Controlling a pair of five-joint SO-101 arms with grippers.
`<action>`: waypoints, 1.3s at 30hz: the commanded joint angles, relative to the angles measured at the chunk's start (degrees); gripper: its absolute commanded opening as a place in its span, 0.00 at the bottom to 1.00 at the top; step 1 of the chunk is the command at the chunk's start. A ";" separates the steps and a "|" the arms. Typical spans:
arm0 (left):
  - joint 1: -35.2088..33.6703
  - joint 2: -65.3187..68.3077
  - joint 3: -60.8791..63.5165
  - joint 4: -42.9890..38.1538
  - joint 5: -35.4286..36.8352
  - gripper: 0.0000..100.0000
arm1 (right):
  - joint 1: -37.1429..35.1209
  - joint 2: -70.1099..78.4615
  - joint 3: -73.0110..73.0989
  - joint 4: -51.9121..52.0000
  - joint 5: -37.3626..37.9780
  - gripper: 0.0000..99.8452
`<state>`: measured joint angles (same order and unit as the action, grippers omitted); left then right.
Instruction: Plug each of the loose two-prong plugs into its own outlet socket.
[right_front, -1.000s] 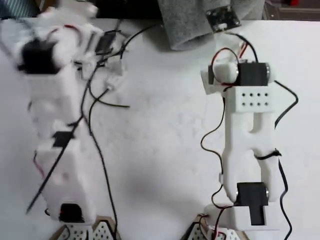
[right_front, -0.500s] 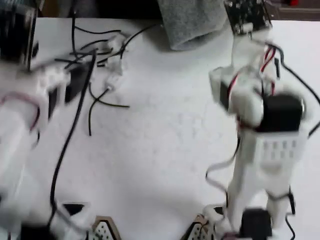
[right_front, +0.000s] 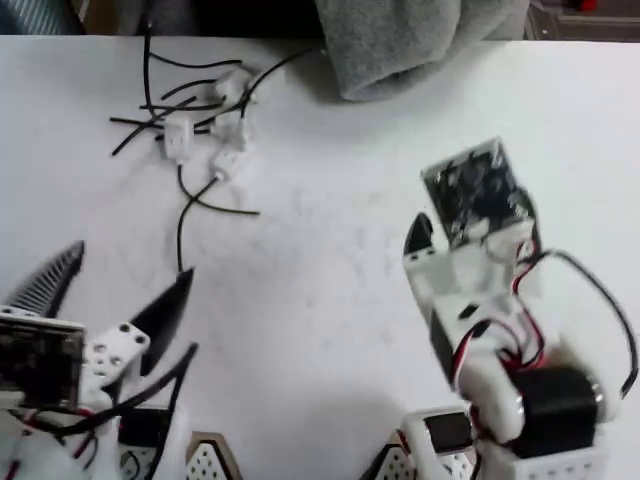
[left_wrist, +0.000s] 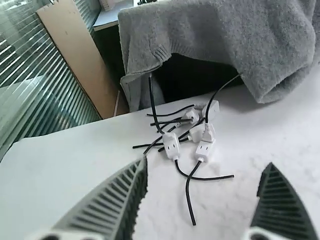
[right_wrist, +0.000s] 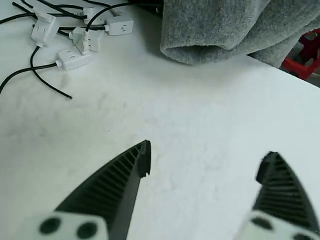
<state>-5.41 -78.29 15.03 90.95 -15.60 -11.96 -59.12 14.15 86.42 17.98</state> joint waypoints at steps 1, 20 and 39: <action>0.48 -10.86 16.44 -6.77 0.18 0.34 | -0.13 -12.35 15.91 -7.69 1.05 0.17; 0.22 -25.54 50.37 -23.21 0.35 0.05 | 5.41 -43.56 64.44 -29.05 5.98 0.09; -7.78 -25.54 70.24 -24.70 16.26 0.02 | 5.23 -44.00 74.02 -18.95 5.89 0.02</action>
<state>-11.03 -103.34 83.34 66.77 1.36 -7.12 -102.73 85.98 66.46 23.78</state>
